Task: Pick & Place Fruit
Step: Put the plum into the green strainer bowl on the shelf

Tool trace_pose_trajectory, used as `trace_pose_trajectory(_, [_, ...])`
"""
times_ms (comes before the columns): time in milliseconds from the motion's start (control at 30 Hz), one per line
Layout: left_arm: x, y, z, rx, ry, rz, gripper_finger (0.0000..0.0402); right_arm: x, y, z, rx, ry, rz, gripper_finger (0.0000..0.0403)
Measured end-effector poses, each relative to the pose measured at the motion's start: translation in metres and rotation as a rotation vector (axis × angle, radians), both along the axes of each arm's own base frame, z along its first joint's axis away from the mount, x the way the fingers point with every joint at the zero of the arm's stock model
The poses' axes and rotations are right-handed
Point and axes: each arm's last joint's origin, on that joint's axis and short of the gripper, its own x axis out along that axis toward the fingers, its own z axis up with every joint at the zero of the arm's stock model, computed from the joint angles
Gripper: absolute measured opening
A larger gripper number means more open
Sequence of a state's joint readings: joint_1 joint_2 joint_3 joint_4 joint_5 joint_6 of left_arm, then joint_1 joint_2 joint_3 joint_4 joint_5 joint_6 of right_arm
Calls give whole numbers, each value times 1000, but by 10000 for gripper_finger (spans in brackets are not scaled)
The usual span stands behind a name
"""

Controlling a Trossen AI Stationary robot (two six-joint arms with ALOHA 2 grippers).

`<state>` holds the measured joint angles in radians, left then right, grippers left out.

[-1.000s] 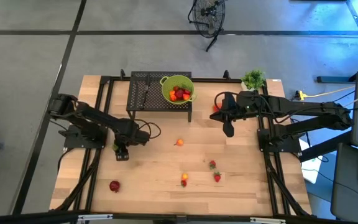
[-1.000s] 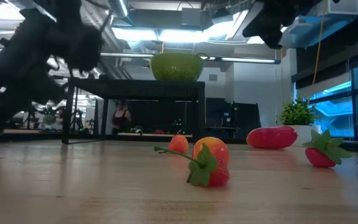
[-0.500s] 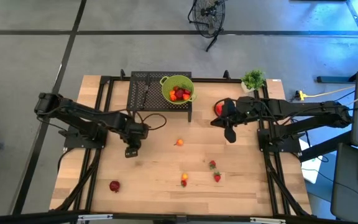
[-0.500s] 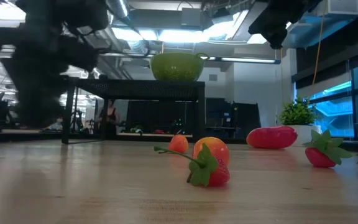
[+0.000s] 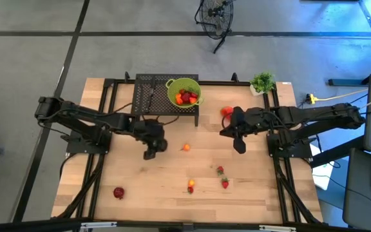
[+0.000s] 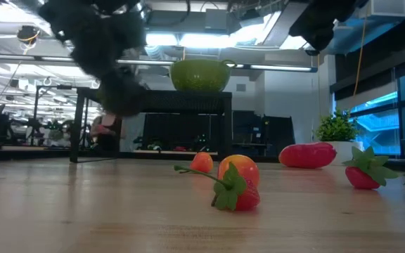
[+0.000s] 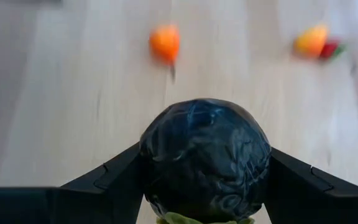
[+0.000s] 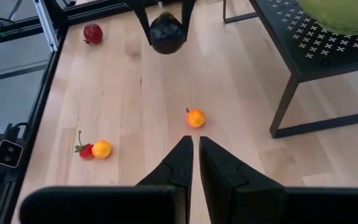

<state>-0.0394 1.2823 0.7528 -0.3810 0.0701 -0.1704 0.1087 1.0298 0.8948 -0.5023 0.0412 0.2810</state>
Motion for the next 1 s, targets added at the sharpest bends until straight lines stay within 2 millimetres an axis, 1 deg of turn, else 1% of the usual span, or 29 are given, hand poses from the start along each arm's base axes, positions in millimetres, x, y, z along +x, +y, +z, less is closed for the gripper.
trace_pose_trajectory(133, [10,4,9,30,-142,-21,256,-1,5,0,-17,-1,4,31])
trace_pose_trajectory(500, [22,19,24,86,-352,-13,256,-2,15,0,-18,-2,49,31])
trace_pose_trajectory(767, [31,20,41,127,-552,-34,256,-3,18,0,-48,-7,31,31])
trace_pose_trajectory(1000, [34,20,51,153,-656,-32,256,-3,21,0,-48,-7,44,31])
